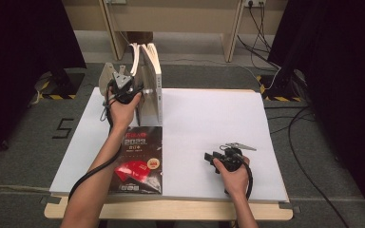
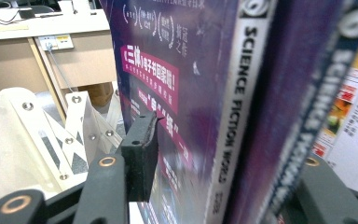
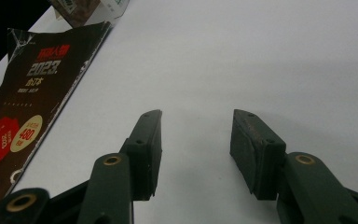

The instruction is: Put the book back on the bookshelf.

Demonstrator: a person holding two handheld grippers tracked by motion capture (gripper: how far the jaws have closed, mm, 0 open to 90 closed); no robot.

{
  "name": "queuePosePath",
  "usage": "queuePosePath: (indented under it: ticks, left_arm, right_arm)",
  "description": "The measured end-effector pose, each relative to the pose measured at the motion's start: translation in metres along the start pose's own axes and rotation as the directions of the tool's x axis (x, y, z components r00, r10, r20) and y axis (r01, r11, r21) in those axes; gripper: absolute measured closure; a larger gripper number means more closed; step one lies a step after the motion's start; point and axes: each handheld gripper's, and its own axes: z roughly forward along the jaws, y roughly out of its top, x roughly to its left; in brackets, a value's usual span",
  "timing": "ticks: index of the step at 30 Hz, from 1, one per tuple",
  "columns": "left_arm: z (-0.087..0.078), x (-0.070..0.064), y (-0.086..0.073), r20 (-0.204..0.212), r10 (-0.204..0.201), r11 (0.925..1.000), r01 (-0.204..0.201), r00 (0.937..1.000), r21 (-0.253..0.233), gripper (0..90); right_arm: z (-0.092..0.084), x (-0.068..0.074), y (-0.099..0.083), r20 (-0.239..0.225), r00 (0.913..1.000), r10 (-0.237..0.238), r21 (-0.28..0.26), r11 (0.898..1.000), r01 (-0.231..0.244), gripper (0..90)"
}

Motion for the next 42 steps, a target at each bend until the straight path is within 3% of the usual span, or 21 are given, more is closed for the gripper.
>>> queuePosePath:
  ticks: [6, 21, 31, 42]
  left_arm:
    - [-0.007, 0.003, -0.001, 0.015, -0.03, 0.9995, 0.03, 0.9994, 0.005, 47.2]
    - [-0.025, 0.004, -0.005, 0.053, -0.049, 0.9979, 0.046, 0.9974, 0.046, 43.6]
    - [-0.034, 0.005, -0.019, 0.077, -0.064, 0.9953, 0.057, 0.995, 0.078, 41.7]
    - [-0.044, 0.017, -0.036, 0.09, -0.087, 0.9889, 0.075, 0.9921, 0.129, 40.4]
  right_arm:
    - [0.0, 0.0, 0.0, 0.001, 0.9999, -0.012, -0.008, 1.0, 0.012, 54.1]
    - [0.002, 0.004, 0.0, -0.002, 0.9999, -0.012, 0.0, 1.0, 0.012, 54.1]
    - [0.003, 0.005, 0.0, -0.005, 0.9999, -0.016, 0.005, 1.0, 0.016, 54.0]
    - [0.004, 0.007, 0.0, -0.007, 0.9999, -0.013, 0.007, 1.0, 0.013, 54.1]
